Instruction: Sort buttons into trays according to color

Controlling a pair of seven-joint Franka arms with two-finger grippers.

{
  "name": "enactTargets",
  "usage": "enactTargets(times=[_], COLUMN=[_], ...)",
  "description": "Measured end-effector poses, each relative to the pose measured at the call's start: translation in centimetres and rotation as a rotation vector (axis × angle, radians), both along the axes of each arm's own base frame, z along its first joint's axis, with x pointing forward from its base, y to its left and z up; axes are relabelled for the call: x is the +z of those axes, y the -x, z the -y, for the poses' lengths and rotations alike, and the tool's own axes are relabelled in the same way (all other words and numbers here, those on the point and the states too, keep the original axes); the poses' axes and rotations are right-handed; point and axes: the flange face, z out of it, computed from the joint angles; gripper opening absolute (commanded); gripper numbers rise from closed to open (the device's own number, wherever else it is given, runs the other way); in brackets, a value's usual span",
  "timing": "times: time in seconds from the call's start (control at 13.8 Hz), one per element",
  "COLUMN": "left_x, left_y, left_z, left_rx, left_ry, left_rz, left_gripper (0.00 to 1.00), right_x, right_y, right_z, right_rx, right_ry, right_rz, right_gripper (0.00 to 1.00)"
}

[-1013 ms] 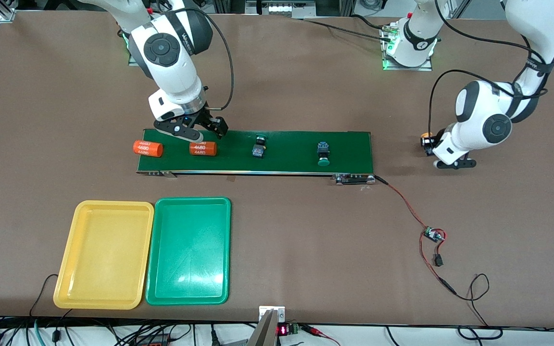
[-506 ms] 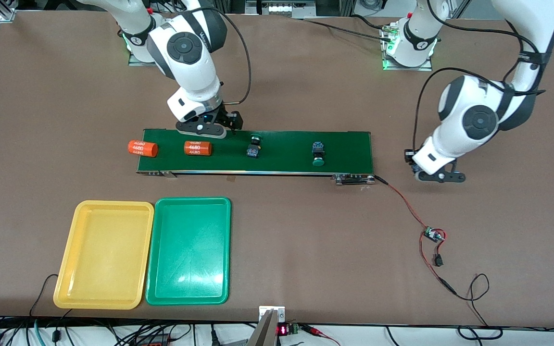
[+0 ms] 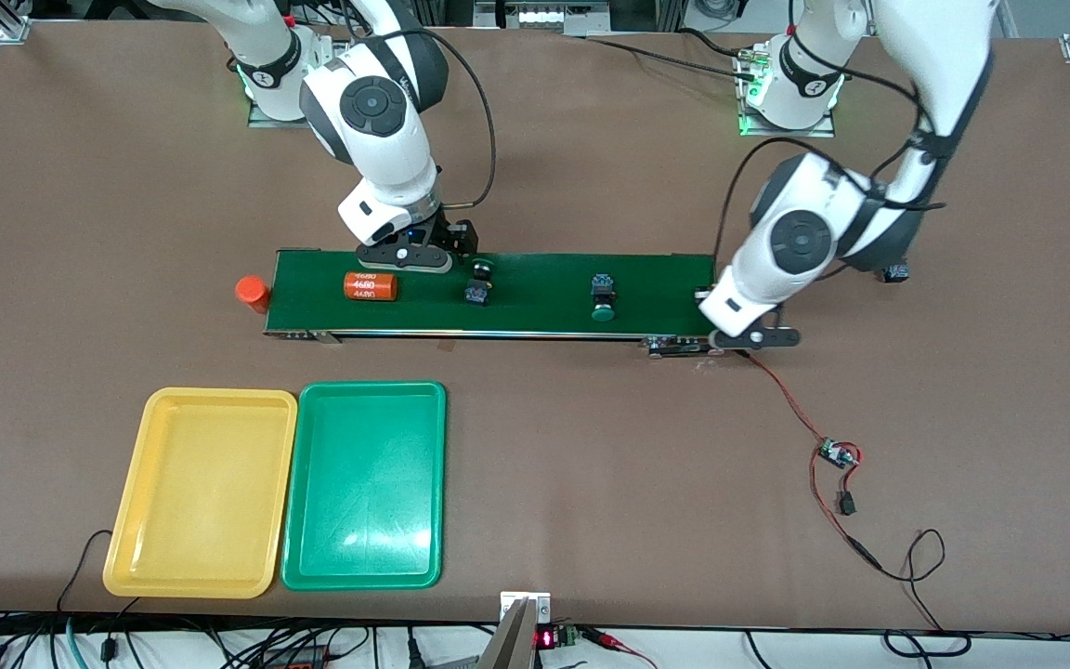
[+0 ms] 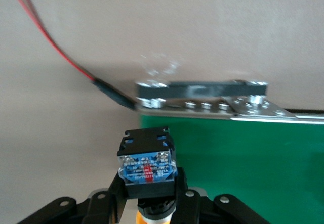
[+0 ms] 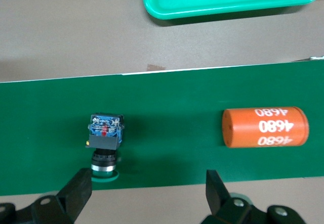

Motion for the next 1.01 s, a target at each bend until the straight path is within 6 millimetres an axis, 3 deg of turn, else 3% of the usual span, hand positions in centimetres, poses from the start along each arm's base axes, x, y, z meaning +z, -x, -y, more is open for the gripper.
enactTargets(times=[0.22,0.43,0.72,0.8,0.87,0.94,1.01], left_x=[-1.2,-1.0,-0.9,-0.9,-1.0,-1.1,-1.3], left_y=[0.6,0.5,1.0,1.1,1.2,1.3,1.4], left_z=[1.8,2.1,3.2,3.3,3.3,3.3,3.3], left_rx=[0.046,0.053,-0.053,-0.074,-0.087,-0.091,-0.094], left_ry=[0.046,0.056,0.074,0.076,0.077,0.075,0.074], left_rz=[-0.049,-0.05,-0.05,-0.054,-0.058,-0.062,-0.067], left_gripper=[0.0,0.01,0.03,0.13,0.67,1.0,1.0], right_x=[-2.1,-3.7,-5.0,-5.3,-5.7,-6.1,-6.5], right_y=[-0.4,-0.7,-0.9,-0.9,-0.9,-0.9,-0.9], right_z=[-0.4,-0.7,-0.8,-0.9,-0.9,-0.9,-0.9], right_rx=[0.003,0.005,0.011,0.012,0.013,0.014,0.014], right_ry=[-0.006,-0.01,-0.012,-0.012,-0.012,-0.012,-0.008], right_rz=[0.005,0.009,0.011,0.011,0.011,0.01,0.006], right_gripper=[1.0,1.0,1.0,1.0,1.0,1.0,1.0])
